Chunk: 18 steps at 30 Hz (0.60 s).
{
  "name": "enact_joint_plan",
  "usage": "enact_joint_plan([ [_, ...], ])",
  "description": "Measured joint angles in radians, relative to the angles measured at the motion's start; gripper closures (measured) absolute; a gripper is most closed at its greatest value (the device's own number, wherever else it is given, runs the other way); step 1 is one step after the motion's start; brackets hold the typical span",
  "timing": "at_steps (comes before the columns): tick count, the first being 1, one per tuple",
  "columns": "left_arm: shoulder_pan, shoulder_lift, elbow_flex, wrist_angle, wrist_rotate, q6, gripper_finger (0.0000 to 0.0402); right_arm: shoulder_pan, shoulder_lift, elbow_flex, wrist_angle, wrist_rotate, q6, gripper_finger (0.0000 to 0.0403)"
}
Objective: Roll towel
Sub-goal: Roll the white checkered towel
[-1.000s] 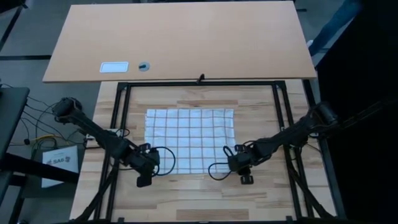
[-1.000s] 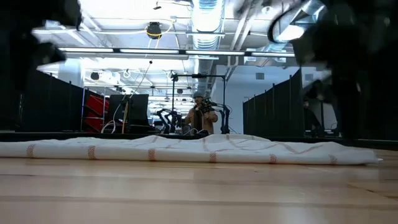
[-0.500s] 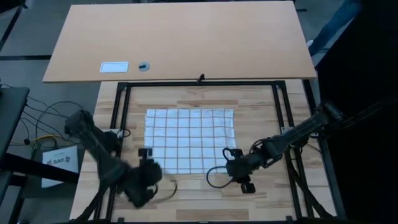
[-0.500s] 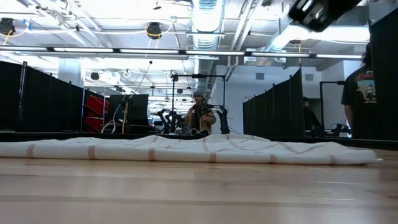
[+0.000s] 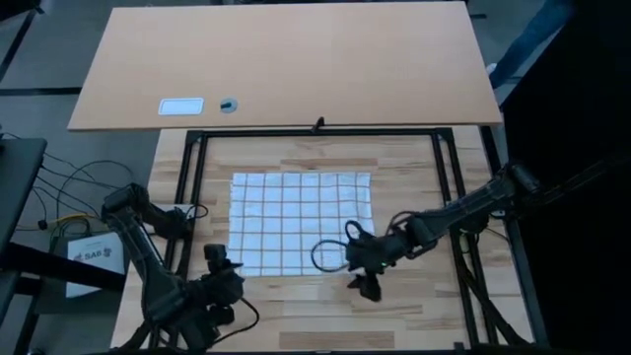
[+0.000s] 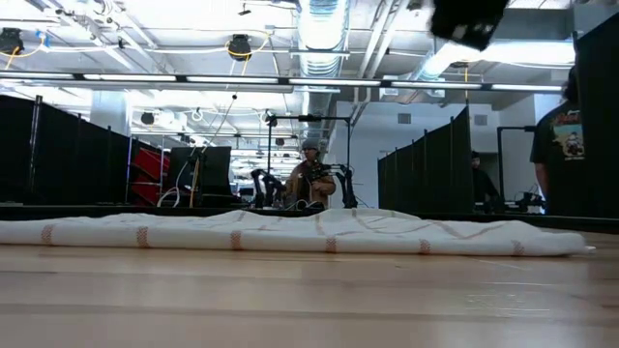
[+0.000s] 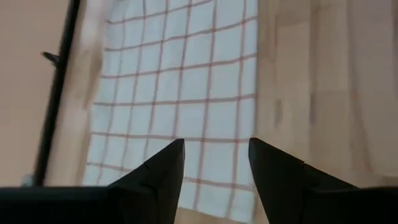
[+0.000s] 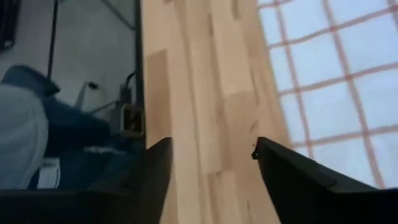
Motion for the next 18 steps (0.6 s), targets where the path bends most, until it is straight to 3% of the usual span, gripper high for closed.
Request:
enact_joint_plan([
  [5, 0.002, 0.000, -0.053, -0.043, -0.083, -0.014, 0.0211, -0.071, 0.028, 0.000, 0.092, 0.012, -0.053, 0.0149],
  [10, 0.022, 0.003, -0.057, 0.006, -0.163, 0.142, 0.0208, -0.148, 0.052, 0.000, 0.185, 0.036, -0.034, 0.0155],
  [15, 0.118, 0.003, -0.032, -0.035, -0.040, 0.229, 0.0208, -0.134, 0.036, 0.007, 0.075, 0.023, -0.139, 0.0154],
  [18, 0.129, 0.006, -0.028, 0.105, 0.108, 0.302, 0.0208, -0.056, 0.039, 0.067, -0.085, 0.057, -0.222, 0.0154],
])
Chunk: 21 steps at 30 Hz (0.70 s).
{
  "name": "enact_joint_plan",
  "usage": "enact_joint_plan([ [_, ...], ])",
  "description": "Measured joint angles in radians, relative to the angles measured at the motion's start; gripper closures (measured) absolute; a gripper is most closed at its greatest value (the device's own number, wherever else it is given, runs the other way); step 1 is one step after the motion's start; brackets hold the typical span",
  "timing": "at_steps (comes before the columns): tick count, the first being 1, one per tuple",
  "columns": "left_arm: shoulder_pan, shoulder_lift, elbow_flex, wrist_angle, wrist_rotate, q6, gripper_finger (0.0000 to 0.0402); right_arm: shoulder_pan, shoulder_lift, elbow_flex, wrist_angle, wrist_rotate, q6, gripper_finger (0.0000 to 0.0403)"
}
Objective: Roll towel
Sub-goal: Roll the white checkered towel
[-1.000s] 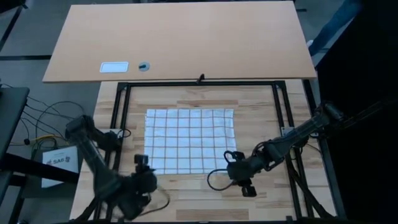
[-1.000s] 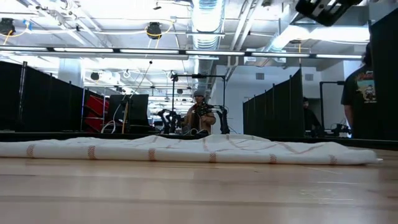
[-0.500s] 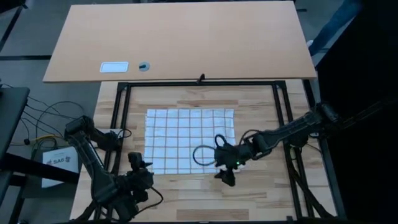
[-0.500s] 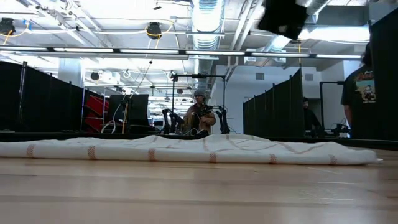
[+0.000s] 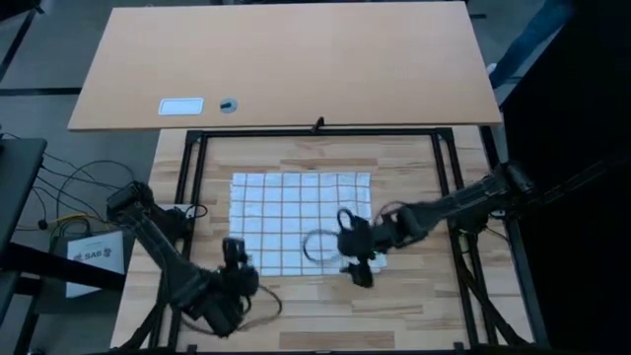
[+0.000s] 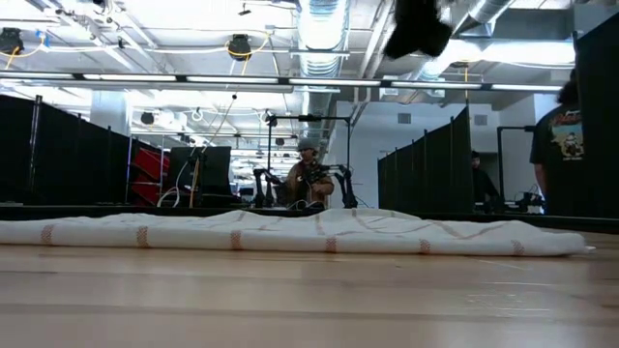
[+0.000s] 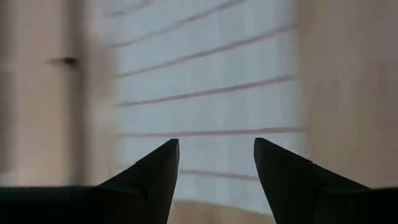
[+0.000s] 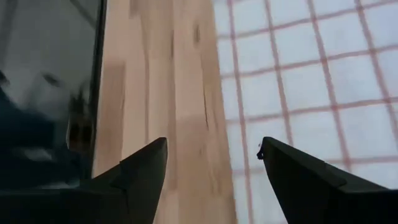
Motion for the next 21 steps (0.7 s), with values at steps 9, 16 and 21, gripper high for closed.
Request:
enact_joint_plan([
  [9, -0.091, 0.233, -0.005, 0.016, 0.033, -0.144, 0.0208, 0.242, 0.187, 0.062, -0.258, 0.411, 0.020, 0.0154],
  [16, -0.134, 0.373, -0.006, 0.002, 0.011, -0.380, 0.0208, 0.255, 0.309, 0.061, -0.279, 0.405, 0.070, 0.0154],
  [21, -0.158, 0.389, -0.050, 0.020, 0.028, -0.486, 0.0208, 0.260, 0.332, 0.055, -0.266, 0.394, 0.117, 0.0154],
])
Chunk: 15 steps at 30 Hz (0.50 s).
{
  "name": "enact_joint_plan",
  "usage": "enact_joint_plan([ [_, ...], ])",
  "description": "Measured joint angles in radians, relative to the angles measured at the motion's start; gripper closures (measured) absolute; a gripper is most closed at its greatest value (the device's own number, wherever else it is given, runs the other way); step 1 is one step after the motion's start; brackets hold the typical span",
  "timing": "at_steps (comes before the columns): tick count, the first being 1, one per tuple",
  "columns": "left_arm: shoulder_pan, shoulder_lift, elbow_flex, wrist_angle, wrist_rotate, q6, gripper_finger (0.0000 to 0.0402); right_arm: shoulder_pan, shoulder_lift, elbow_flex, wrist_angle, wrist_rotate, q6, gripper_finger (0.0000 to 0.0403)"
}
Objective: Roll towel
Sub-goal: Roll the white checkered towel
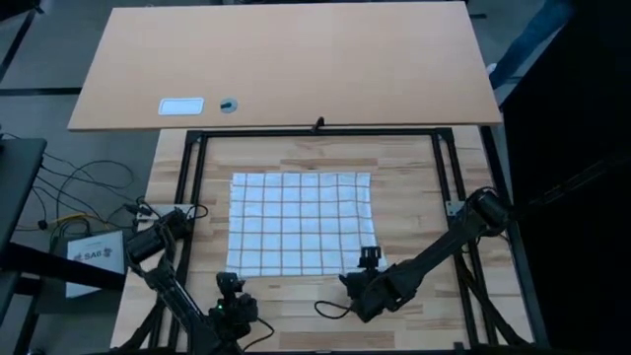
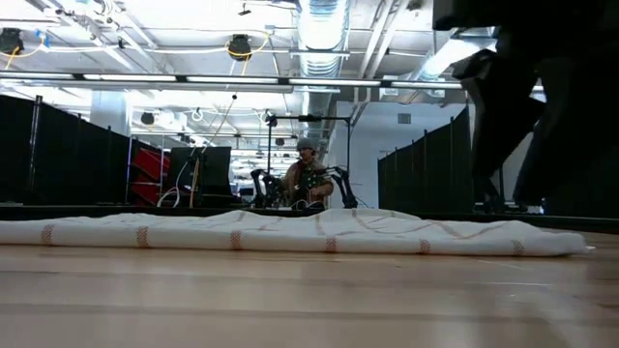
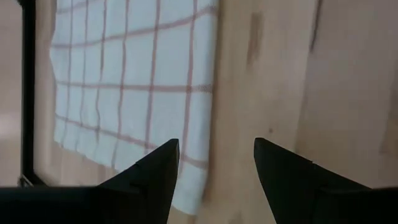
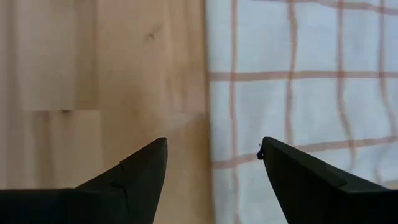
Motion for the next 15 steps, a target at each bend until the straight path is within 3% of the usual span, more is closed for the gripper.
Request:
enact_joint_plan([
  [5, -0.002, -0.005, -0.094, 0.008, 0.003, -0.060, 0.0208, 0.008, 0.012, -0.026, -0.025, -0.007, 0.056, 0.0154],
  [15, 0.024, -0.007, -0.194, 0.174, 0.017, -0.015, 0.0208, -0.001, 0.011, -0.097, 0.013, -0.020, 0.138, 0.0154],
])
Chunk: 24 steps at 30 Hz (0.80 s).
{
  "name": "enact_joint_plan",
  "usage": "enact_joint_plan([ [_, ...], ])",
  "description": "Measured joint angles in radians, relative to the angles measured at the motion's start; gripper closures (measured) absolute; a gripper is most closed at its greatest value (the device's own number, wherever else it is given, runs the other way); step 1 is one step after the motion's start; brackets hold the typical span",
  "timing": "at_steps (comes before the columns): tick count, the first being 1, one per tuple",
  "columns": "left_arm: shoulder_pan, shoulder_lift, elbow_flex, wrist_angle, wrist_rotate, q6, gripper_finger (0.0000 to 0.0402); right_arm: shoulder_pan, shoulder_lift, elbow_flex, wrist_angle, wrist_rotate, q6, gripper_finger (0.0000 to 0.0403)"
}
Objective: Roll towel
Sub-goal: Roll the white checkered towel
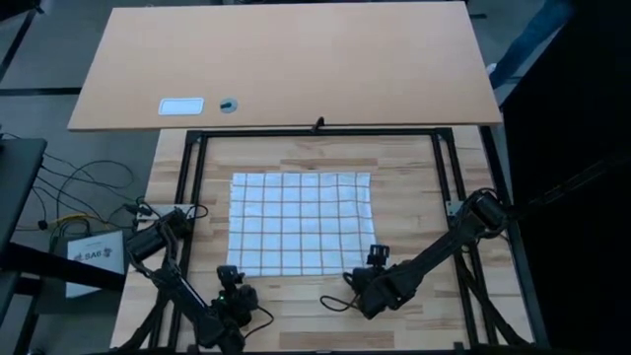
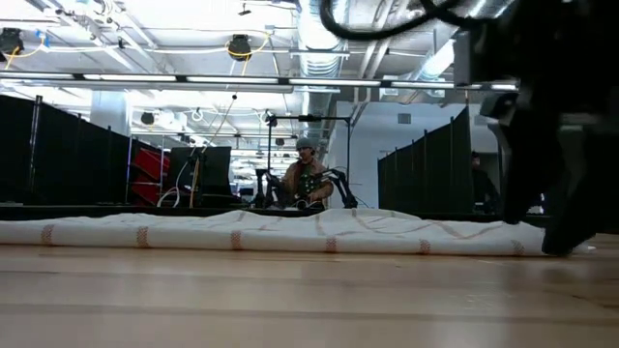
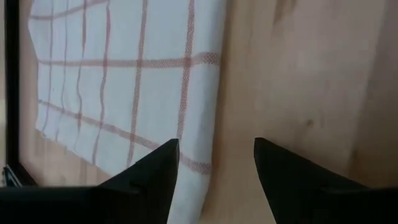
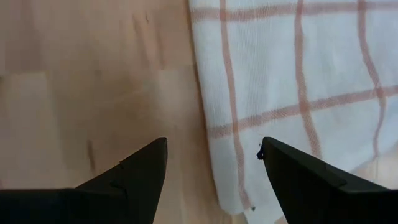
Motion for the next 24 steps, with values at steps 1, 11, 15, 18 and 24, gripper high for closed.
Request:
enact_joint_plan([
  [1, 0.002, -0.001, -0.007, 0.008, -0.001, -0.004, 0.0208, -0.002, 0.000, -0.013, 0.011, 0.000, 0.011, 0.0154],
  [11, 0.040, -0.113, -0.030, 0.033, -0.003, 0.019, 0.0224, -0.013, -0.005, -0.056, 0.048, -0.001, 0.015, 0.0154],
  [15, 0.052, -0.163, -0.101, 0.140, 0.047, 0.106, 0.0239, -0.014, -0.004, -0.058, 0.059, 0.000, 0.010, 0.0154],
  [18, 0.053, -0.170, -0.153, 0.192, 0.107, 0.156, 0.0241, -0.014, -0.004, -0.058, 0.061, 0.000, 0.010, 0.0154],
  [24, 0.053, -0.172, -0.160, 0.188, 0.117, 0.219, 0.0241, -0.013, -0.003, -0.058, 0.065, 0.000, 0.012, 0.0154],
])
